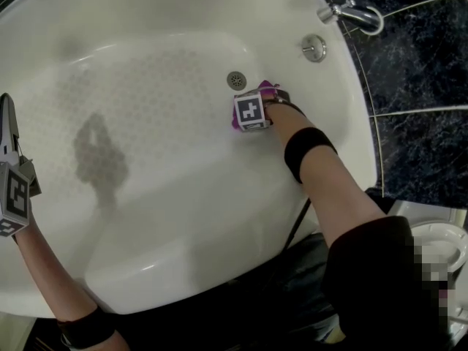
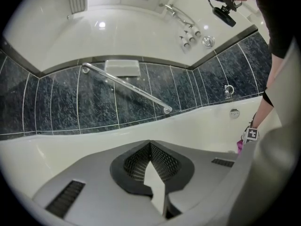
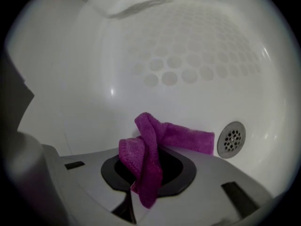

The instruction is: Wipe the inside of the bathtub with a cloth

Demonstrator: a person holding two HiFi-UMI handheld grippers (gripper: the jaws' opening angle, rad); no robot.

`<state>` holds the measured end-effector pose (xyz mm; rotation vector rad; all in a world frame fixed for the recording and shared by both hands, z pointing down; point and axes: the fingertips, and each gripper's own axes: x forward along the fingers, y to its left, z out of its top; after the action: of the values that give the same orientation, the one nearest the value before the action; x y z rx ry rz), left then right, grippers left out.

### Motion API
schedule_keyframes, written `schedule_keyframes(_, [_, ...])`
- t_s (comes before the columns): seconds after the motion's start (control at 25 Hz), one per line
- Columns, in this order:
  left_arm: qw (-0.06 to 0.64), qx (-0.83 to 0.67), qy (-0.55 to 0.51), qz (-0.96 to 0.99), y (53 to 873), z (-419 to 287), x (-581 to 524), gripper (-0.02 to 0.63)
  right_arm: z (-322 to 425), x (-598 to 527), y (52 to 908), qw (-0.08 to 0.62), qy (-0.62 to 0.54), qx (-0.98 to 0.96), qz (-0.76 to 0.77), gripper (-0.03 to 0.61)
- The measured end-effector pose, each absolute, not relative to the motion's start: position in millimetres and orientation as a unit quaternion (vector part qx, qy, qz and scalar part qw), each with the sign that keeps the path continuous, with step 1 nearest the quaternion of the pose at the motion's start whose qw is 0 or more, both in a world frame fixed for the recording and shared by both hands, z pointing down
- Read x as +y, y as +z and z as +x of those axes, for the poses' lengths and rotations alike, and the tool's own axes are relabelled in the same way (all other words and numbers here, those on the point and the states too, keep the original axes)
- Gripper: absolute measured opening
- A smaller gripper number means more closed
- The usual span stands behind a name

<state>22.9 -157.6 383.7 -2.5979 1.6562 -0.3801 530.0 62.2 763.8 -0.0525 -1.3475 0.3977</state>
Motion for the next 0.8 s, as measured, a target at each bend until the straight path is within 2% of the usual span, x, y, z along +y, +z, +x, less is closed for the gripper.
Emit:
schedule_keyframes(0.16, [0.019, 0.537, -0.118, -0.835, 382.7, 25.1, -159.8, 0.0, 537.2, 65.5, 751.8, 0.789, 0.174, -0.588, -0.037, 0.091])
schedule_keyframes(0.24, [0.023, 0.536, -0.116, -0.836, 380.6, 27.5, -159.2, 0.0, 525.3, 61.8, 748.9, 0.781, 0.166, -0.6, -0.047, 0.091])
schedule_keyframes(0.32, [0.026, 0.535, -0.118, -0.836, 378.0, 26.4, -156.1, 0.0, 460.9, 47.5, 748.0, 0.719, 0.173, -0.672, -0.046, 0.091])
schedule_keyframes(0.48, [0.027, 0.533, -0.109, -0.839, 377.9, 22.7, -155.4, 0.0, 277.6, 21.8, 714.3, 0.552, 0.183, -0.81, -0.078, 0.091])
schedule_keyframes(0.56, [0.031, 0.534, -0.107, -0.838, 378.7, 18.8, -155.5, 0.0, 190.6, 24.0, 698.2, 0.494, 0.173, -0.843, -0.124, 0.091])
schedule_keyframes(0.68, [0.033, 0.537, -0.104, -0.837, 376.6, 13.0, -156.2, 0.0, 83.9, 48.1, 684.7, 0.447, 0.146, -0.857, -0.212, 0.092])
schedule_keyframes(0.8, [0.029, 0.536, -0.109, -0.837, 373.2, 11.3, -157.2, 0.0, 18.7, 77.6, 689.8, 0.442, 0.122, -0.844, -0.278, 0.092])
